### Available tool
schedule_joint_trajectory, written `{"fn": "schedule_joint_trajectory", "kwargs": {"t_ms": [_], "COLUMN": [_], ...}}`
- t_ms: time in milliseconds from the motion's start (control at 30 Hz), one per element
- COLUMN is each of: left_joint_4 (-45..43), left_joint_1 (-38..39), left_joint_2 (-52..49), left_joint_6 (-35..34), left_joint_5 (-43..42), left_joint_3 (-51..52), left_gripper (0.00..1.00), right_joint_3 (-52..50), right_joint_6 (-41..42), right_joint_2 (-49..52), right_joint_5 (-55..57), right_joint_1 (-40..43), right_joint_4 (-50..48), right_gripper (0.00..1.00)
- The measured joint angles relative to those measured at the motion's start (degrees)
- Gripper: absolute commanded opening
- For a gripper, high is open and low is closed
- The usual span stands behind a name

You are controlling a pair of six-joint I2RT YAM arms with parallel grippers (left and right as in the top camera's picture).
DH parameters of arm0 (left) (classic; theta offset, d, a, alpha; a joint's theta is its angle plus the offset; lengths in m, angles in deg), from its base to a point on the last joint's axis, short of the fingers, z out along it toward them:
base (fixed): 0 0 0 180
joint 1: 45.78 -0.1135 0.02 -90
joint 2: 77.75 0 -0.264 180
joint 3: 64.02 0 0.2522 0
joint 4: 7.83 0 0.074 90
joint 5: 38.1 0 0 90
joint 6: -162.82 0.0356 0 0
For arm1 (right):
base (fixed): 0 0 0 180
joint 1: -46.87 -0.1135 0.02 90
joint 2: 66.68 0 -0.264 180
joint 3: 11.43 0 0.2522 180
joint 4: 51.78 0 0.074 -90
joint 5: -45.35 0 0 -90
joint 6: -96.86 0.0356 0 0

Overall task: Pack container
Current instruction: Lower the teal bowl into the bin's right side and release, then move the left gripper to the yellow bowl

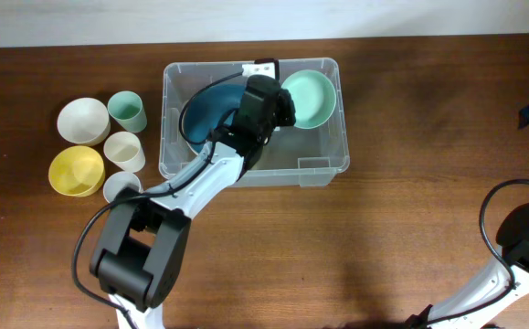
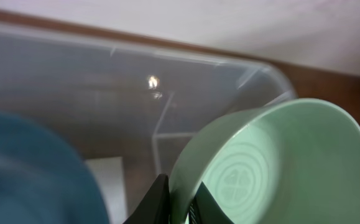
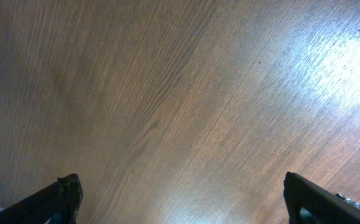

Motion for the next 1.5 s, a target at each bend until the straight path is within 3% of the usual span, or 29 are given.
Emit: {"fn": "schedule_joint_trajectory", "kwargs": {"t_ms": [467, 867, 900, 1067, 1167, 1300, 1367, 1500], "left_joint_4": [1.1, 3.8, 3.8, 1.5, -0.6, 3.4, 7.5, 17.7], "left_joint_1": [-0.1, 0.0, 0.0, 0.0, -0.1, -0.7, -1.6, -4.6], "left_joint_2": [-3.2, -3.2, -3.2, -3.2, -3.2, -3.3, -3.2, -1.7], "left_joint_6": [1.3, 1.7, 1.7, 2.8, 5.8, 9.8, 11.3, 12.3], "left_joint_5": [0.7, 0.9, 0.9, 0.9, 0.9, 2.1, 3.9, 7.9], "left_joint_3": [0.0, -0.1, -0.1, -0.1, -1.0, -6.1, -9.7, -14.8], "left_gripper": [0.14, 0.21, 0.23, 0.51, 0.61, 0.77, 0.97, 0.99], "right_joint_3": [0.0, 0.0, 0.0, 0.0, 0.0, 0.0, 0.0, 0.0], "right_joint_6": [0.0, 0.0, 0.0, 0.0, 0.0, 0.0, 0.0, 0.0], "right_joint_2": [0.0, 0.0, 0.0, 0.0, 0.0, 0.0, 0.0, 0.0], "right_joint_5": [0.0, 0.0, 0.0, 0.0, 0.0, 0.0, 0.0, 0.0], "right_joint_1": [0.0, 0.0, 0.0, 0.0, 0.0, 0.0, 0.0, 0.0], "right_joint_4": [0.0, 0.0, 0.0, 0.0, 0.0, 0.0, 0.0, 0.0], "right_gripper": [0.99, 0.99, 0.99, 0.99, 0.99, 0.99, 0.99, 0.99]}}
